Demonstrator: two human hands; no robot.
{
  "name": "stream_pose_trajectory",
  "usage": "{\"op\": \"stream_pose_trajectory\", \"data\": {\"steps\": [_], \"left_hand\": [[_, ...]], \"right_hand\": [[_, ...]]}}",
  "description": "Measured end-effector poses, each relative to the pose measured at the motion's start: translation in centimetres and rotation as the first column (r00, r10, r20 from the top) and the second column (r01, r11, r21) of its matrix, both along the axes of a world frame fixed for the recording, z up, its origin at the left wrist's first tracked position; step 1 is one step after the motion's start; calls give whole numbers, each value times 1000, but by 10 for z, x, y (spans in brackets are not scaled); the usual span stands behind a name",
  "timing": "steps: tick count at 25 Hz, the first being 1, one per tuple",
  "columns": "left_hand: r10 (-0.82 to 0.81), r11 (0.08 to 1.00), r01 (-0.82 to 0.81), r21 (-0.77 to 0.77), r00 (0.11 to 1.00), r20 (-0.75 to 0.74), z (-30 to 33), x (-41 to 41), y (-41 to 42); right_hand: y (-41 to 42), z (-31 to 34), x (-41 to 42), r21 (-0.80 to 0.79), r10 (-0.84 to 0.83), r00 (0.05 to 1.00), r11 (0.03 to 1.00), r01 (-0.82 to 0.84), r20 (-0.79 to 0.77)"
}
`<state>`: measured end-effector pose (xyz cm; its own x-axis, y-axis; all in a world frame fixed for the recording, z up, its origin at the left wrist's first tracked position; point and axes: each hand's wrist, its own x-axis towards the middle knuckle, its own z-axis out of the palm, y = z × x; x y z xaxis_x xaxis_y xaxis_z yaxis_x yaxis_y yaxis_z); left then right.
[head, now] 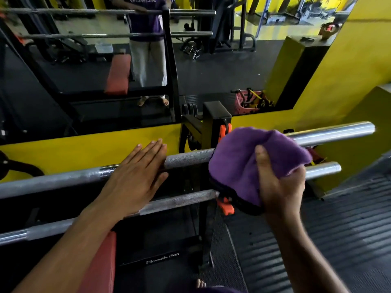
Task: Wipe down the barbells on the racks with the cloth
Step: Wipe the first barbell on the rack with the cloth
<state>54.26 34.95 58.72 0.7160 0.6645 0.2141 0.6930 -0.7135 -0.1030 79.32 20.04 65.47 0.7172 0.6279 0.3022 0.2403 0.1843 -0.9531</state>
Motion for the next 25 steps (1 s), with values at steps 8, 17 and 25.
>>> {"op": "stream_pose_trajectory", "data": {"steps": [8, 17, 25], "left_hand": [[-149, 989, 149, -6, 986, -77, 9, -49, 17], [-258, 956, 269, 121, 961, -101, 4, -55, 24], [-243, 960, 256, 113, 963, -116, 5, -116, 51]], "right_hand": [[53, -31, -26, -506, 261, 546, 782, 363, 796], [73, 35, -30, -753, 337, 742, 571, 328, 579], [53, 40, -5, -649, 102, 868, 707, 281, 487]]}}
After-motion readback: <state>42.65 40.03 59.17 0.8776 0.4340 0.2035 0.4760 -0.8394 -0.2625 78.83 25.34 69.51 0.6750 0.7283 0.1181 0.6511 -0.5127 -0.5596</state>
